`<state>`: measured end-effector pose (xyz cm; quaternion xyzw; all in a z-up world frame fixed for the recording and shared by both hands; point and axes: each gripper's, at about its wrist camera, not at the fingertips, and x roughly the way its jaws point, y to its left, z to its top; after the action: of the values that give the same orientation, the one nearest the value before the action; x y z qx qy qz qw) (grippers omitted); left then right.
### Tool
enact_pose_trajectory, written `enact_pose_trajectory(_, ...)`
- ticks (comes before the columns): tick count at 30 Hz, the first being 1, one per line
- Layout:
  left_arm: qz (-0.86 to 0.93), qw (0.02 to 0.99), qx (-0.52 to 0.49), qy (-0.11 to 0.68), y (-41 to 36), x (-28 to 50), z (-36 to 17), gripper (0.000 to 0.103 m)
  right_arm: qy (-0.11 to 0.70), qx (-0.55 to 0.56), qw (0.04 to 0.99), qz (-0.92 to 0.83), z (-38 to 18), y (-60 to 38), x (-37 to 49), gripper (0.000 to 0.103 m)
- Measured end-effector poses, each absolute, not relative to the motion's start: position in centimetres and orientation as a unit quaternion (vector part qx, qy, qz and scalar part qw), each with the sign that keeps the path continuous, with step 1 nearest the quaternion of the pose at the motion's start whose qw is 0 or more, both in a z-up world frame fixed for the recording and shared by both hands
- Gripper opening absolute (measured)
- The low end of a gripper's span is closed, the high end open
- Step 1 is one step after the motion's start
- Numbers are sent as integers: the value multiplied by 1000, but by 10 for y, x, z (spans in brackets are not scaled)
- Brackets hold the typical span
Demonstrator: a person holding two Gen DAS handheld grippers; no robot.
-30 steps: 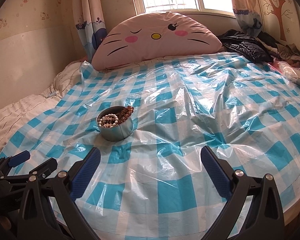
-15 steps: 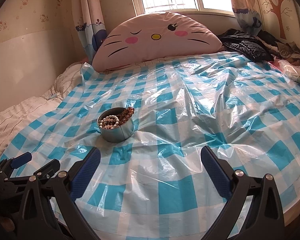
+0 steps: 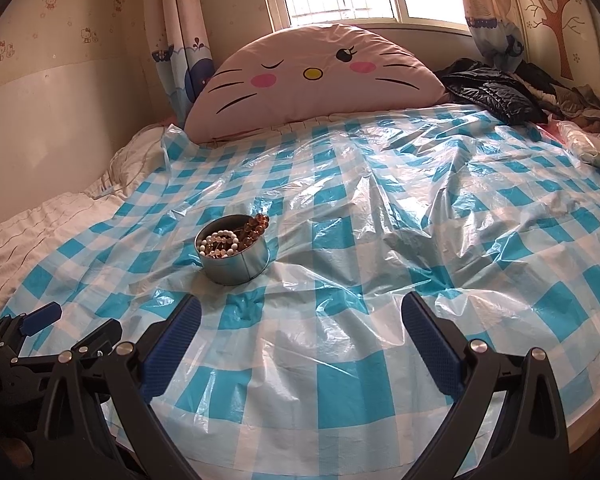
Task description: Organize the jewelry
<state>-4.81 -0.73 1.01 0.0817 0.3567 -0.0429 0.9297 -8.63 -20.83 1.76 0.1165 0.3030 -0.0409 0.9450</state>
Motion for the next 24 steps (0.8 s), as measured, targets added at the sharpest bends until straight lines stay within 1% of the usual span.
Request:
enact_pose_trajectory(12, -45, 916, 73, 391, 0, -35, 6, 96, 303, 116, 945, -41, 17, -208, -86, 96)
enact_pose_trajectory(24, -46, 919, 88, 382, -4, -39, 7, 96, 303, 117, 945, -41, 17, -208, -86, 96)
